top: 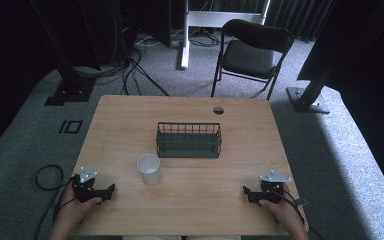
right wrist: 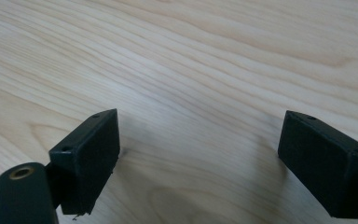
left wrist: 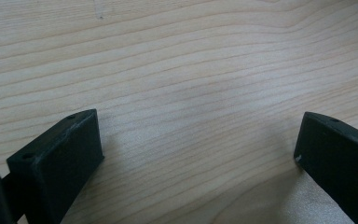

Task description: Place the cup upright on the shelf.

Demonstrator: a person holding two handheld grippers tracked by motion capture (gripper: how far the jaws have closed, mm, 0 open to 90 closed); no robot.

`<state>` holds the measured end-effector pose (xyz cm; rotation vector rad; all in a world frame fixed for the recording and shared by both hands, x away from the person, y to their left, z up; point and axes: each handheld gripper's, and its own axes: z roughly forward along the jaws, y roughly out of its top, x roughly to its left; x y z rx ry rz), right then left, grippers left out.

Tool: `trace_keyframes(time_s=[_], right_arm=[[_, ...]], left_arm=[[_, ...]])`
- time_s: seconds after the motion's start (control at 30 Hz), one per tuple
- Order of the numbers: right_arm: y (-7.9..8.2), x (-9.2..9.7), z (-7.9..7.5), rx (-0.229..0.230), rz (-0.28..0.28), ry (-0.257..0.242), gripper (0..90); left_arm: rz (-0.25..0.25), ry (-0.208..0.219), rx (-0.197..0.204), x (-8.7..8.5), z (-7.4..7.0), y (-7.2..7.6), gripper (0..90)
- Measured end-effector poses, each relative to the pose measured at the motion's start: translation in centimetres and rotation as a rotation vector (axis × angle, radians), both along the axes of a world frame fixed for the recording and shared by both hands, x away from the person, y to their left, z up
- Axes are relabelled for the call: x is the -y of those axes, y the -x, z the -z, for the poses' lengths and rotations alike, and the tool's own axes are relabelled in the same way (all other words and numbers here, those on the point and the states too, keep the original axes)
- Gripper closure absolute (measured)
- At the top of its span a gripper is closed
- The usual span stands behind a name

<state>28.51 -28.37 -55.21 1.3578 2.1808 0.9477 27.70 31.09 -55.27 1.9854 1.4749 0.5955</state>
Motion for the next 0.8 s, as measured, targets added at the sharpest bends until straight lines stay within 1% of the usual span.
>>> trace_keyframes(time_s=[0.03, 0.2, 0.23, 0.33, 0.47, 0.53, 0.8], right_arm=[[-0.1, -0.2, -0.1, 0.008, -0.011, 0.005, 12.4], [-0.3, -0.9, -0.5, 0.022, -0.020, 0.000, 12.4], [-0.4, -1.3, -0.7, 0.029, -0.032, -0.006, 12.4], [-0.6, -1.9, -1.1, 0.039, -0.046, -0.011, 12.3], [-0.9, -2.7, -1.5, 0.044, -0.066, -0.007, 12.3], [-1.0, -3.1, -1.6, 0.049, -0.086, 0.000, 12.3], [-1.5, -5.2, -2.4, 0.068, -0.143, -0.025, 12.3]], left_arm=[[0.000, 0.000, 0.000, 0.0, 0.0, 0.0, 1.2], [0.000, 0.000, 0.000, 0.0, 0.0, 0.0, 1.2], [0.000, 0.000, 0.000, 0.0, 0.0, 0.0, 1.2], [0.000, 0.000, 0.000, 0.0, 0.0, 0.0, 1.2], [0.000, 0.000, 0.000, 0.0, 0.0, 0.0, 1.2], [0.000, 0.000, 0.000, 0.0, 0.0, 0.0, 1.2], [0.000, 0.000, 0.000, 0.0, 0.0, 0.0, 1.2]])
